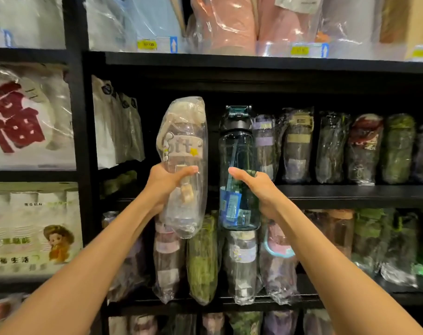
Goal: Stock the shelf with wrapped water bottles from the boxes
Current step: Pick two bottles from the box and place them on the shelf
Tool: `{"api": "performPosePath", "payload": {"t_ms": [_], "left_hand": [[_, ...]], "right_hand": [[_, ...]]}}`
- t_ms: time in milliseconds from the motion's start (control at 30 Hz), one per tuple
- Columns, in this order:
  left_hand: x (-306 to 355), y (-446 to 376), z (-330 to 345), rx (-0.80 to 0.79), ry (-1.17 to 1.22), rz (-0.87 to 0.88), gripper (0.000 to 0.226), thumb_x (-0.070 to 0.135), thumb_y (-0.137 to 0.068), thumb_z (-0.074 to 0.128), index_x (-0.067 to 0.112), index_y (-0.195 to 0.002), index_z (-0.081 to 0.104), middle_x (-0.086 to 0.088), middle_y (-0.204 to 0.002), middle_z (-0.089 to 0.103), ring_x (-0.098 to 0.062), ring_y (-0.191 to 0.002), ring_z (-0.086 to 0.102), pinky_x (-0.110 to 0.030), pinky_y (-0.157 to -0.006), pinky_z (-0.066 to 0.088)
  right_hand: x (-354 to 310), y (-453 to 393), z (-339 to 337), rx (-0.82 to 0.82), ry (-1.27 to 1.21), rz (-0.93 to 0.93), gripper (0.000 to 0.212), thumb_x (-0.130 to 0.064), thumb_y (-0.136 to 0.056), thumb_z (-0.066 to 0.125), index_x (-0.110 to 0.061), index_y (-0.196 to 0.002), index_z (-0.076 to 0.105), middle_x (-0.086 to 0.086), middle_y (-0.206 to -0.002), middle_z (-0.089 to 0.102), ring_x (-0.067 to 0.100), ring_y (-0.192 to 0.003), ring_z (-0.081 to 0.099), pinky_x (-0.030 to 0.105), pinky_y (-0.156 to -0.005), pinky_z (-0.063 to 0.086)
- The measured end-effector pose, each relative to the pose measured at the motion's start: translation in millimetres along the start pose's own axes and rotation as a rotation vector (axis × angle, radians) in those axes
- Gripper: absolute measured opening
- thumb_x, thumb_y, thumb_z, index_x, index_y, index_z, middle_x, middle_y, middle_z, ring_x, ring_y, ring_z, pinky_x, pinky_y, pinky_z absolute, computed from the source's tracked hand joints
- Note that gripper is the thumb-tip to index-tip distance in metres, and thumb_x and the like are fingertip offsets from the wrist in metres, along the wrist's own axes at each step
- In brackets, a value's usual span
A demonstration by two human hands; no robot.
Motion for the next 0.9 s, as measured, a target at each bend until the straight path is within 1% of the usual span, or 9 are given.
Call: {"api": "performPosePath", "payload": {"t_ms": [33,133,233,300,433,533,633,733,900], "left_hand": [[2.0,-9.3,0.6,-0.001,0.005,-0.002,0.035,0.020,-0.070,0.080,0.014,-0.102,0.068,-0.002,-0.093,0.072,-0.014,-0.087,0.068,-0.027,-0.076,0.053],[7.5,-32.5,5.7,-0.015,0.020,-0.002,0.024,0.019,-0.071,0.079,0.016,-0.092,0.068,-0.004,-0.091,0.072,-0.018,-0.085,0.068,-0.030,-0.074,0.055],[8.9,-46.0,8.6,-0.027,0.023,-0.001,0.022,0.019,-0.071,0.079,0.017,-0.089,0.067,-0.004,-0.088,0.072,-0.015,-0.080,0.069,-0.027,-0.067,0.054],[5.8,-51.4,7.6,-0.023,0.031,-0.006,0.022,0.019,-0.071,0.079,0.018,-0.088,0.067,-0.002,-0.086,0.073,-0.012,-0.076,0.069,-0.024,-0.063,0.052],[-0.3,-58.4,3.0,-0.009,0.054,0.000,0.019,0.019,-0.073,0.077,0.017,-0.089,0.068,0.003,-0.076,0.073,-0.006,-0.066,0.069,-0.017,-0.052,0.051],[-3.3,-64.0,1.3,0.000,0.071,-0.010,0.020,0.020,-0.073,0.077,0.015,-0.090,0.068,0.001,-0.078,0.073,-0.007,-0.064,0.069,-0.017,-0.049,0.050],[-5.4,-70.5,-0.7,0.016,0.068,-0.008,0.023,0.021,-0.072,0.077,0.014,-0.092,0.069,-0.001,-0.082,0.073,-0.008,-0.066,0.070,-0.018,-0.050,0.051],[-6.3,-77.6,-0.3,0.020,0.064,0.007,0.026,0.021,-0.072,0.077,0.012,-0.095,0.069,-0.002,-0.084,0.073,-0.010,-0.070,0.070,-0.019,-0.053,0.052],[-8.8,-93.5,6.4,0.023,0.016,0.022,0.033,0.021,-0.073,0.077,0.010,-0.103,0.067,-0.003,-0.090,0.074,-0.012,-0.078,0.071,-0.021,-0.058,0.054]], "right_hand": [[-5.5,-6.2,0.0,0.010,0.023,0.006,0.079,-0.063,-0.056,0.075,-0.014,-0.118,0.061,-0.005,-0.128,0.054,0.015,-0.122,0.044,0.032,-0.092,0.031],[-19.5,-30.6,-0.5,0.003,0.039,0.017,0.069,-0.054,-0.072,0.072,-0.012,-0.124,0.056,-0.001,-0.136,0.047,0.013,-0.116,0.037,0.033,-0.094,0.029],[-25.5,-54.6,-6.3,0.045,0.046,0.035,0.089,-0.055,-0.073,0.071,-0.007,-0.141,0.038,0.004,-0.151,0.032,0.021,-0.137,0.028,0.043,-0.108,0.024],[-26.0,-72.4,-8.4,0.050,0.039,0.038,0.089,-0.054,-0.073,0.071,-0.007,-0.141,0.039,0.004,-0.152,0.031,0.023,-0.141,0.023,0.045,-0.111,0.021],[-24.0,-114.0,-11.2,0.068,0.036,0.003,0.090,-0.056,-0.069,0.074,-0.007,-0.137,0.043,0.005,-0.147,0.039,0.023,-0.137,0.030,0.042,-0.108,0.026],[-14.2,-143.1,-13.3,0.112,0.018,-0.007,0.106,-0.055,-0.067,0.077,0.000,-0.143,0.028,0.011,-0.149,0.033,0.028,-0.137,0.031,0.044,-0.108,0.029],[1.9,-165.7,-19.3,0.176,0.042,0.001,0.100,-0.051,-0.069,0.077,0.005,-0.138,0.032,0.014,-0.142,0.041,0.030,-0.131,0.039,0.041,-0.103,0.035],[15.6,-184.1,-25.2,0.204,0.047,0.011,0.095,-0.050,-0.067,0.079,0.002,-0.135,0.039,0.012,-0.134,0.048,0.025,-0.113,0.047,0.036,-0.089,0.039],[24.4,-205.6,-34.7,0.215,0.030,0.008,0.115,-0.054,-0.058,0.083,-0.005,-0.145,0.027,0.010,-0.144,0.040,0.033,-0.129,0.043,0.045,-0.104,0.040]]}}
Point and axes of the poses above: each hand's wrist, its own y-axis away from the middle knuckle, its own z-axis out of the palm, x = y × z, the point moved 10 cm from there along -y, towards the middle knuckle
